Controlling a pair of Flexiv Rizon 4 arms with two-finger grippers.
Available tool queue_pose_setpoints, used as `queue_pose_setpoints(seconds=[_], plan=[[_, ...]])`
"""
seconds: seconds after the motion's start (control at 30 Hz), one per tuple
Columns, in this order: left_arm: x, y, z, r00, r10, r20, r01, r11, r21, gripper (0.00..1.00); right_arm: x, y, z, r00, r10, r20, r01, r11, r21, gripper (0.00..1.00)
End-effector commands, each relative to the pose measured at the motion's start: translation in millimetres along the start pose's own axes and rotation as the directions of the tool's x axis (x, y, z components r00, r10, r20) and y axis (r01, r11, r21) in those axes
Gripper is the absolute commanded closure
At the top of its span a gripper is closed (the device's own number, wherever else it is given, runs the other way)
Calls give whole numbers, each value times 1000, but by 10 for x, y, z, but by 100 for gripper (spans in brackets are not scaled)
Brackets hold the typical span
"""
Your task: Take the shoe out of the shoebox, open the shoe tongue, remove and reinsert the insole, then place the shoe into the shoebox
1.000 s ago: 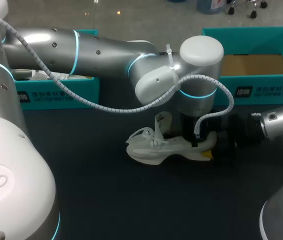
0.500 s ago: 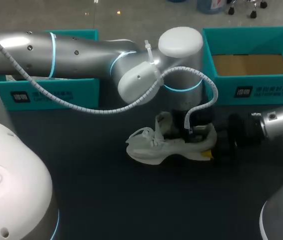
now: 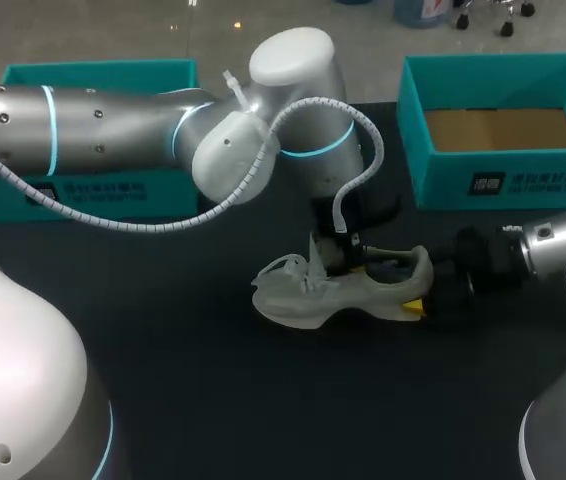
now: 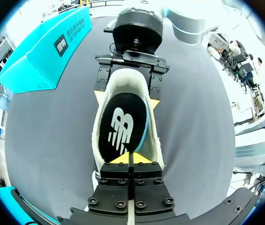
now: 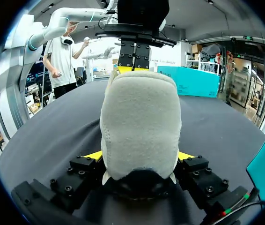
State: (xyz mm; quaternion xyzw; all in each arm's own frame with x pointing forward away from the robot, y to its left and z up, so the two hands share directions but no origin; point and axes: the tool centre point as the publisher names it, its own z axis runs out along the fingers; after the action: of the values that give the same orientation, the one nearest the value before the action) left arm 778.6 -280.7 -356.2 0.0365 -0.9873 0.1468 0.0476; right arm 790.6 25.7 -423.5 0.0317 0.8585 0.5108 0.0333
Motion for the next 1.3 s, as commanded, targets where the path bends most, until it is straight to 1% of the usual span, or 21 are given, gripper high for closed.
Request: queue_pose_setpoints(seconds=[0.03, 0.13, 0.17, 0.27, 0.53, 0.63, 0.87, 1.0, 1.03, 1.07, 1.13, 1.17, 1.23, 1.27, 1.3], plan=[[-31, 98, -63, 1000, -1, -12, 1, 997, 75, 100, -7, -27, 35, 1000, 0, 1, 0, 1000, 2, 100], [-23, 80, -91, 999, 18, -36, -14, 994, 108, 100, -7, -27, 35, 1000, 0, 1, 0, 1000, 2, 100], [-21, 62, -105, 998, 33, -56, -25, 990, 135, 100, -7, -27, 35, 1000, 0, 1, 0, 1000, 2, 100], [-8, -4, -152, 995, 58, -76, -44, 984, 170, 100, -7, -27, 35, 1000, 0, 1, 0, 1000, 2, 100], [93, -201, -269, 988, 121, -96, -97, 970, 224, 100, -7, -27, 35, 1000, 0, 1, 0, 1000, 2, 100], [118, -239, -274, 984, 140, -109, -111, 964, 240, 100, -7, -27, 35, 1000, 0, 1, 0, 1000, 2, 100], [105, -267, -268, 970, 189, -150, -132, 935, 328, 100, -7, -27, 35, 1000, 0, 1, 0, 1000, 2, 100], [99, -290, -252, 971, 188, -149, -131, 935, 329, 99, -7, -27, 35, 1000, 0, 1, 0, 1000, 2, 100], [98, -288, -244, 972, 182, -148, -126, 937, 326, 80, -7, -27, 35, 1000, 0, 1, 0, 1000, 2, 100], [97, -285, -239, 974, 175, -142, -122, 940, 319, 75, -7, -27, 35, 1000, 0, 1, 0, 1000, 2, 100], [97, -280, -222, 974, 175, -143, -122, 940, 318, 73, -7, -27, 35, 1000, 0, 1, 0, 1000, 2, 100], [101, -278, -215, 975, 173, -142, -121, 941, 317, 69, -7, -27, 35, 1000, 0, 1, 0, 1000, 2, 100], [109, -278, -212, 975, 171, -138, -120, 940, 319, 61, -7, -27, 35, 1000, 0, 1, 0, 1000, 2, 100], [122, -280, -215, 976, 173, -134, -122, 939, 322, 53, -7, -27, 35, 1000, 0, 1, 0, 1000, 2, 100], [133, -285, -221, 977, 172, -122, -125, 937, 325, 51, -7, -27, 35, 1000, 0, 1, 0, 1000, 2, 100]])
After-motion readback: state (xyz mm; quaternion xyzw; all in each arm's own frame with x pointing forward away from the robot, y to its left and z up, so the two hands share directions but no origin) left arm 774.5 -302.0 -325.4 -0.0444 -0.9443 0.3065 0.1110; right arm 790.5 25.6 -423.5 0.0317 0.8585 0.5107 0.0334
